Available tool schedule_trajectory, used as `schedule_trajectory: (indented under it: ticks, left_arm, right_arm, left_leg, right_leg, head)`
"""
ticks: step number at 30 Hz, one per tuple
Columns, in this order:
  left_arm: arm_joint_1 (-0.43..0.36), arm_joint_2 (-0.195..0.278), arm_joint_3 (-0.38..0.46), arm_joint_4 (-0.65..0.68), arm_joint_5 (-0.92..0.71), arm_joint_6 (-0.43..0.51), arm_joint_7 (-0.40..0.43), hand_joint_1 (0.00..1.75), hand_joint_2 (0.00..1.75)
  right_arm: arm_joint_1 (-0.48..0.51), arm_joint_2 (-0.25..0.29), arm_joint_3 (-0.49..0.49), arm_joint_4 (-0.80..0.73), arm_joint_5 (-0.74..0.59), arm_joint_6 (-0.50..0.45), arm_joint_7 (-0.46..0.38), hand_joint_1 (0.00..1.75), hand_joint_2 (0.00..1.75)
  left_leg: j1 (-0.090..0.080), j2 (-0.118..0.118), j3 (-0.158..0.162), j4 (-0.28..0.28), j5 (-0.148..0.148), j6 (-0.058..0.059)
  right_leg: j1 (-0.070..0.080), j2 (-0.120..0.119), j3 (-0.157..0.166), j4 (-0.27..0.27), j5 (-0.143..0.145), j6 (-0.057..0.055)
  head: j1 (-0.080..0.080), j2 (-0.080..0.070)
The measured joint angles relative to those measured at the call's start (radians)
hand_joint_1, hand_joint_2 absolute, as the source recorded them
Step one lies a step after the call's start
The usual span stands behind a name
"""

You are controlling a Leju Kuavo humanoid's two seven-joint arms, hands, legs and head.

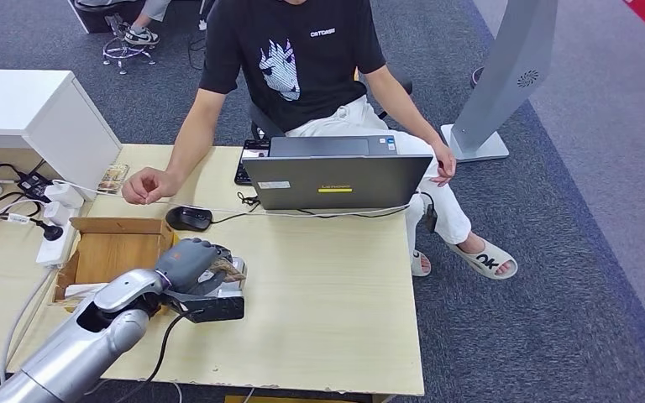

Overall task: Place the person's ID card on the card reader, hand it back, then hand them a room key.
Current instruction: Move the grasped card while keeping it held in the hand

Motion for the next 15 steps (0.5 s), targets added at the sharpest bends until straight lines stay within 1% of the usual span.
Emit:
schedule_trajectory:
  ticks: [8,15]
  left_arm:
    - [0.010,0.031,-0.017,0.000,-0.009,0.000,0.007,1.75,1.75]
    - [0.013,0.043,-0.024,0.000,-0.031,0.012,0.033,1.75,1.75]
  right_arm:
    - [0.000,0.003,-0.006,0.000,0.010,-0.001,0.001,0.00,1.75]
    - [0.000,0.006,-0.018,0.000,0.016,-0.001,0.001,0.00,1.75]
  left_leg:
    - [0.000,0.000,0.000,0.000,0.000,0.000]
    - [0.000,0.000,0.000,0.000,0.000,0.000]
  right_leg:
    - [0.000,0.000,0.000,0.000,0.000,0.000]
    - [0.000,0.000,0.001,0.000,0.000,0.000]
  head:
    - [0.000,0.000]
    - [0.000,0.000]
